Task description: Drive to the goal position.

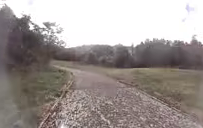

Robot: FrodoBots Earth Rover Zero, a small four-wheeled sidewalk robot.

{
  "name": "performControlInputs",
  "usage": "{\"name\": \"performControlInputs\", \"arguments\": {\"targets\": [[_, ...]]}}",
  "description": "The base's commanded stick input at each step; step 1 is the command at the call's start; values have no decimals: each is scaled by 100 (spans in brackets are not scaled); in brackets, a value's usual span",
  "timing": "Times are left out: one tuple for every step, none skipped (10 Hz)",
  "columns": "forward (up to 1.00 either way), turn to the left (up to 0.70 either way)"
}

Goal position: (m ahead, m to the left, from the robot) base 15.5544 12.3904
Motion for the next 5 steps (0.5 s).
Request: {"name": "performControlInputs", "arguments": {"targets": [[30,0],[30,0],[30,0],[30,0],[30,0]]}}
